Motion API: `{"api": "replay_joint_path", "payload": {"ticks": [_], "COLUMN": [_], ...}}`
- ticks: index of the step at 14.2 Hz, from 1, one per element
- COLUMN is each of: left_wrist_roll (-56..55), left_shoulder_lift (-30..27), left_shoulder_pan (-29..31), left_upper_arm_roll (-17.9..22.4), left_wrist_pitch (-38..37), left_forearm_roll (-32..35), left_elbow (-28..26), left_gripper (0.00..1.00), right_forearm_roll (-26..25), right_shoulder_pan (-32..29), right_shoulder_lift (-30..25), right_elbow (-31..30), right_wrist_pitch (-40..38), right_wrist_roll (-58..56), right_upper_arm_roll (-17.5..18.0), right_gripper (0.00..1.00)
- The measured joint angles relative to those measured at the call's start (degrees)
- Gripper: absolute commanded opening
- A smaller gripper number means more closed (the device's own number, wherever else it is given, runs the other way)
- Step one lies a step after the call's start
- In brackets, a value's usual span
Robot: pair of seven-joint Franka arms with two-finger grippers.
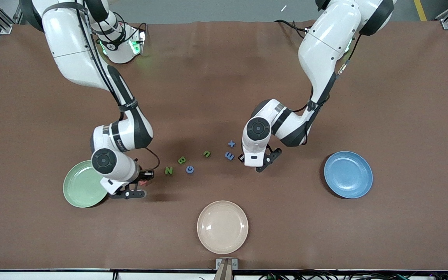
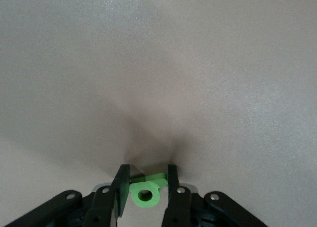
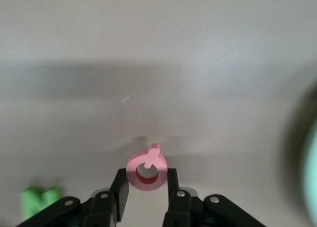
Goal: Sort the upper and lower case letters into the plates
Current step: 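Drop the G on the green plate while the left gripper drops b on blue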
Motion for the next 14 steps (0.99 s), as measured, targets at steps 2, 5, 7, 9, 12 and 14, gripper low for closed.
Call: {"api": "replay_joint_path", "payload": {"ticks": [2,5,7,9,12,14], "left_wrist_roll": [-0.04,-0.03,1.61,5.8,15.72,22.95], "left_shoulder_lift": [0.01,-0.15,-1.51,-3.98,-7.11,-7.75], "left_shoulder_pan": [0.02,1.03,3.45,6.83,12.74,16.37], "left_upper_arm_roll": [0.06,0.84,1.46,1.59,1.73,1.78], "left_wrist_pitch": [0.07,0.8,0.59,-1.74,-5.2,-6.67], "left_forearm_roll": [0.0,0.35,2.97,5.05,5.48,5.51], "left_elbow": [0.09,1.97,3.44,3.73,3.75,3.71], "left_gripper": [0.0,0.0,0.0,0.0,0.0,0.0], "right_forearm_roll": [-4.21,-7.75,-8.4,-8.43,-8.43,-8.43], "right_shoulder_pan": [-1.2,-4.78,-7.57,-10.4,-13.54,-13.86], "right_shoulder_lift": [-0.06,-0.06,0.01,0.37,1.69,2.4], "right_elbow": [1.74,2.34,2.07,1.58,0.96,0.52], "right_wrist_pitch": [-0.38,-0.83,-1.14,-1.19,-1.03,-0.57], "right_wrist_roll": [-2.75,-8.59,-13.04,-16.59,-18.98,-19.08], "right_upper_arm_roll": [-1.6,-2.22,-2.38,-2.48,-2.45,-2.35], "right_gripper": [0.08,0.09,0.1,0.15,0.55,0.64]}}
